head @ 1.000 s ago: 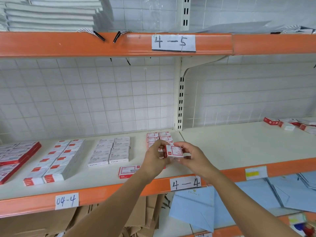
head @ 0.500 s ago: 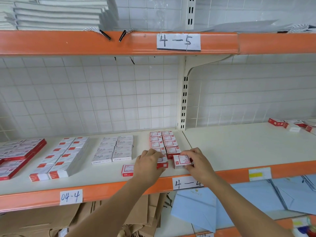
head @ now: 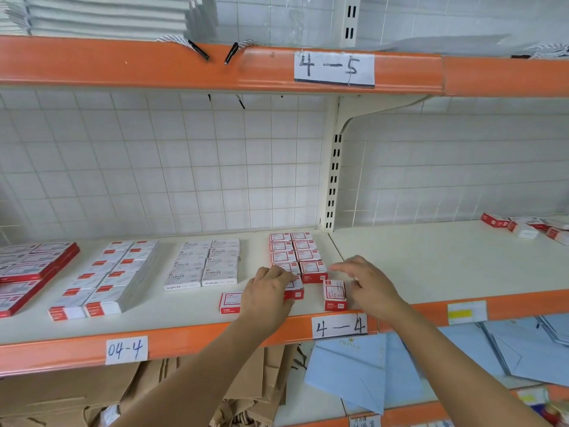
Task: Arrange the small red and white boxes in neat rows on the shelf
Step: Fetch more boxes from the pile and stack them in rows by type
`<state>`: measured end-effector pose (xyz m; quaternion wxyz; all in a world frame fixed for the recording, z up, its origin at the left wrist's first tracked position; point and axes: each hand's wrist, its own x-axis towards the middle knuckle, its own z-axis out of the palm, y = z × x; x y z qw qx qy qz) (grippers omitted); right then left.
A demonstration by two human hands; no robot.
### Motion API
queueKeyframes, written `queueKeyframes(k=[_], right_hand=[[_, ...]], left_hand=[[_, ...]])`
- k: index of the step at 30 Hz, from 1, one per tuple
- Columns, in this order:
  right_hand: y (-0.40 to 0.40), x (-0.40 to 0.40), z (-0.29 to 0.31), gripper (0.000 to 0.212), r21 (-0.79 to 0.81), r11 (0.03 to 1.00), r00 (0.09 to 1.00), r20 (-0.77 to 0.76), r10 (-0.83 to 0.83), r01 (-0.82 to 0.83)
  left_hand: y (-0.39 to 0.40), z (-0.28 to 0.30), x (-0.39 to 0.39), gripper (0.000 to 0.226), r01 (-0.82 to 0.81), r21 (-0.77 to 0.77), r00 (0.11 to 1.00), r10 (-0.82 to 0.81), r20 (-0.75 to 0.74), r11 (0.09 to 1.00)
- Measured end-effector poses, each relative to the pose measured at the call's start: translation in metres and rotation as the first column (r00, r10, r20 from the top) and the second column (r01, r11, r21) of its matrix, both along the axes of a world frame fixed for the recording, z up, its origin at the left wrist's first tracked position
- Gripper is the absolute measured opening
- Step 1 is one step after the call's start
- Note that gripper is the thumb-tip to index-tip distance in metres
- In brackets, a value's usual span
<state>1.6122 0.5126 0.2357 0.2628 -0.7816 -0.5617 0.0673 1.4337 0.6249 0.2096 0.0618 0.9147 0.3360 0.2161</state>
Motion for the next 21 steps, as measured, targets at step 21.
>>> queueKeyframes(k=[21], right_hand=[[0.025, -0.027, -0.02, 0.043, 0.085, 0.994, 0.975, 0.209, -0.081, 0.065]], left_hand=[[0.001, 0.0, -0.005, 0.043, 0.022, -0.018, 1.0, -0.022, -0.011, 1.0]])
